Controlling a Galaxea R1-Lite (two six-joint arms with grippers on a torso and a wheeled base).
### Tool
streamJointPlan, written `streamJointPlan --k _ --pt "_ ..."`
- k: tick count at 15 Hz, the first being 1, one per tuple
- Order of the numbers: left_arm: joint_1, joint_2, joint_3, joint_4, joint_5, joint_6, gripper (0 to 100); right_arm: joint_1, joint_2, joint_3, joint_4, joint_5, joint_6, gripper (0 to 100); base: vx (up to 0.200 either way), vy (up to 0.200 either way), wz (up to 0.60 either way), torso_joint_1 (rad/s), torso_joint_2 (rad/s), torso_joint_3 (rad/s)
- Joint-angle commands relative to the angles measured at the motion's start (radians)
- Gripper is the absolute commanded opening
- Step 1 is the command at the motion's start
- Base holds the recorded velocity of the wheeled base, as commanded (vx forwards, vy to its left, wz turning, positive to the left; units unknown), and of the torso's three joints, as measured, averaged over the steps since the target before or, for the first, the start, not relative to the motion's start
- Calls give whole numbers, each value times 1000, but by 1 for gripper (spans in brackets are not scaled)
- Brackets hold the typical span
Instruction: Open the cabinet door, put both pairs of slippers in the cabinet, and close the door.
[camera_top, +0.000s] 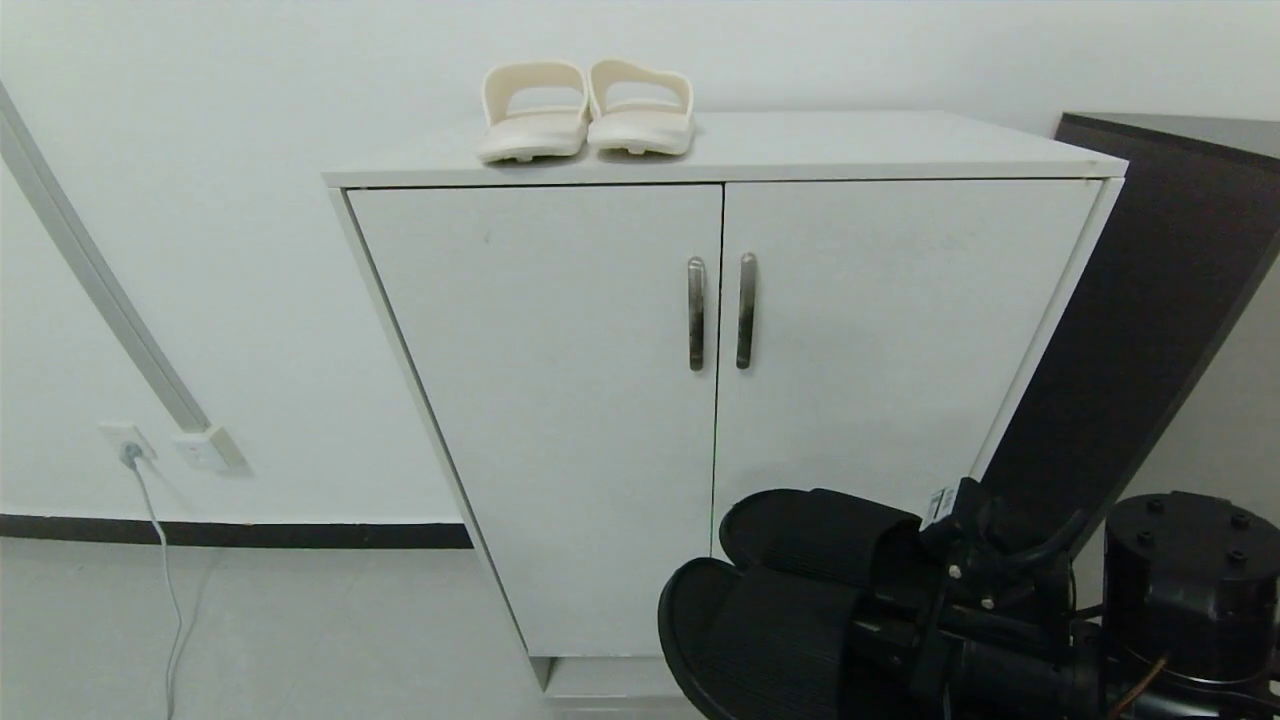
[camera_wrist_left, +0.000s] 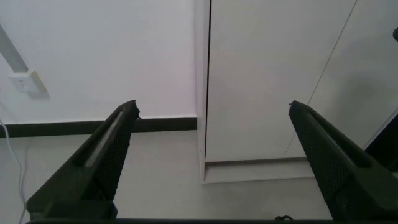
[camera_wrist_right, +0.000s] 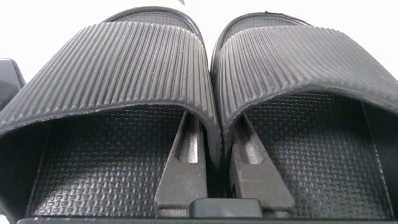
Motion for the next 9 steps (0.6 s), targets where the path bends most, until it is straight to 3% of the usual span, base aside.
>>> streamJointPlan --k 1,5,7,9 --pt "0 0 0 -1 0 2 100 1 2 2 0 1 0 0 0 0 0 -22 427 408" --pt "-1 11 -38 -6 -10 33 100 1 6 4 0 1 -8 0 0 0 0 -1 145 141" --pt "-23 143 -234 8 -46 -110 100 1 4 4 0 -2 -8 0 0 0 0 0 0 0" --pt "-53 310 -291 -9 -92 -127 100 1 1 16 0 3 -8 0 0 0 0 0 0 0"
